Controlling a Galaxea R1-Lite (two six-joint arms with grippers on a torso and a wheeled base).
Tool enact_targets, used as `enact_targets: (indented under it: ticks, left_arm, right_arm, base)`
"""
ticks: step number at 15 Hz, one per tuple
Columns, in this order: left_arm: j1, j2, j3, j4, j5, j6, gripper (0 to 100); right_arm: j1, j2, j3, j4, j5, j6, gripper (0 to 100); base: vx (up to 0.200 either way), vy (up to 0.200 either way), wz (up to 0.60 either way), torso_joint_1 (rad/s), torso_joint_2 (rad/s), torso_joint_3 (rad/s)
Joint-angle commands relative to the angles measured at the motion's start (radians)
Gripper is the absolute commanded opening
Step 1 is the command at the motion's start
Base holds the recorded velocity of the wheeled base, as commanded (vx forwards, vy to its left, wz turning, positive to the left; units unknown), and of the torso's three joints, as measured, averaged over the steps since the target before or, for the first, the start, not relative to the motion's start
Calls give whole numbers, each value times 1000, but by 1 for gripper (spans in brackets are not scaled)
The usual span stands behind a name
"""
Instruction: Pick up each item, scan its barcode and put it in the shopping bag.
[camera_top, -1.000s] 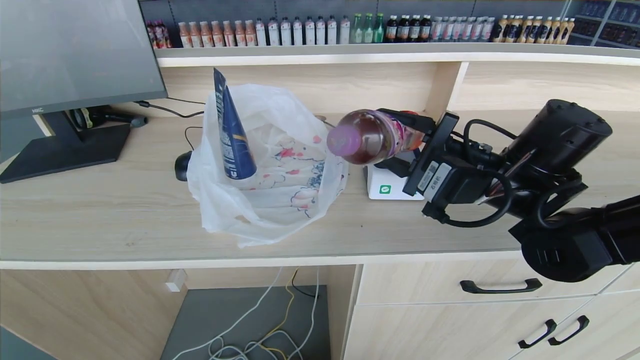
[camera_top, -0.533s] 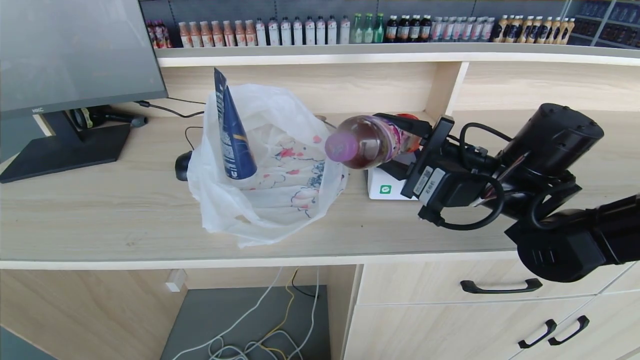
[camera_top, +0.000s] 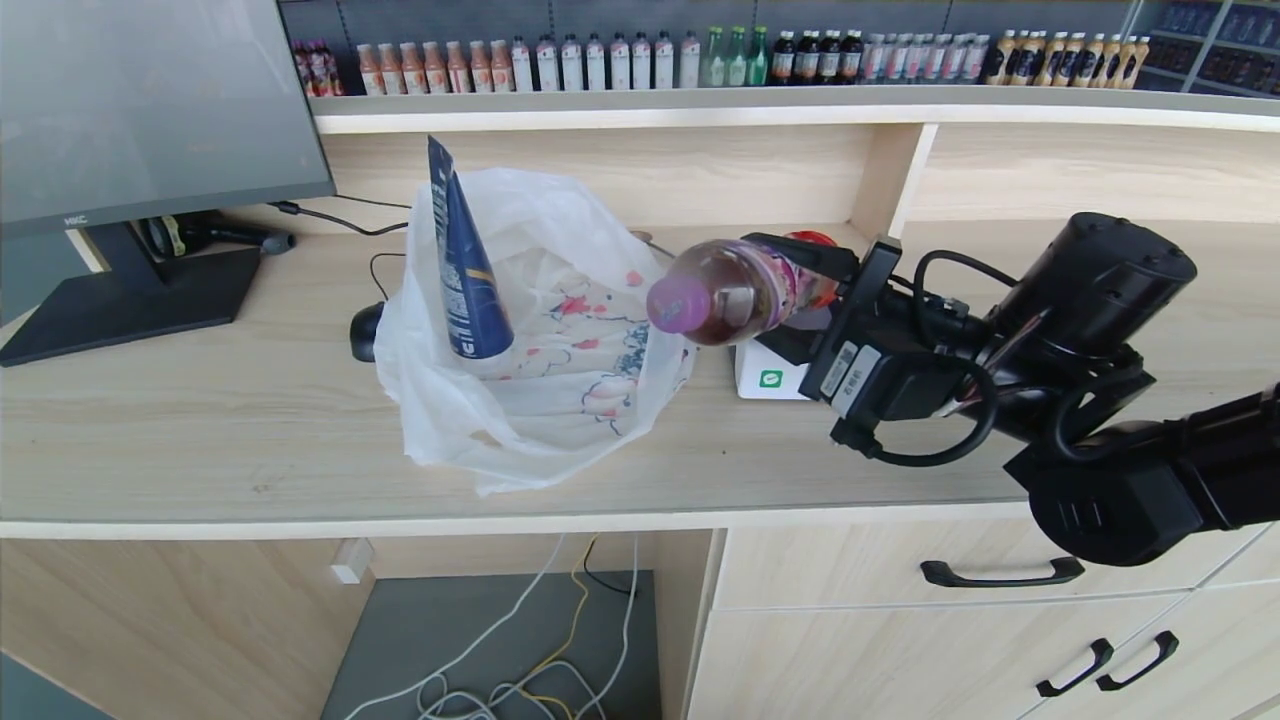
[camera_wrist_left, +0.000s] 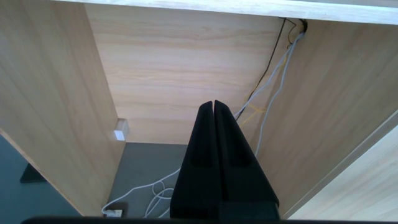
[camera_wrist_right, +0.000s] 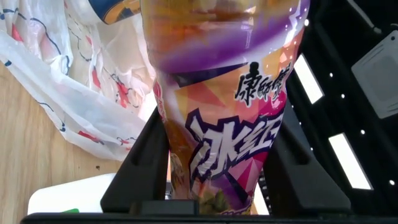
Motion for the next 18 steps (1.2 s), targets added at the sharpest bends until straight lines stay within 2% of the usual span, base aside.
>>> enact_targets:
  ticks: [1,6,8,10,12,13,16,18]
  left_arm:
    - [0,0,0,0,0,0,0]
    - [0,0,0,0,0,0,0]
    - [0,0,0,0,0,0,0]
    - [0,0,0,0,0,0,0]
    - [0,0,0,0,0,0,0]
    - [0,0,0,0,0,0,0]
    - [0,0,0,0,0,0,0]
    - [0,0,0,0,0,0,0]
  right_arm:
    - [0,2,-1,0,1,0,0]
    - [3,-9,-3,-2,-3,5,0]
    - [31,-34,-12,0,-9,27,0]
    - [58,-73,-11,-3,-42,114,0]
    - [103,-110,-12,-9,-110,281,0]
    - [115,-119,-11,-17,-124,323,0]
    - [193,-199,37,-48,-308,550,0]
    - [201,-242,57,-42,-368,632,0]
  base:
    - [0,0,0,0,0,0]
    - [0,0,0,0,0,0]
    - [0,0,0,0,0,0]
    - [0,0,0,0,0,0]
    - [0,0,0,0,0,0]
    - [0,0,0,0,0,0]
    - [0,0,0,0,0,0]
    - [0,0,0,0,0,0]
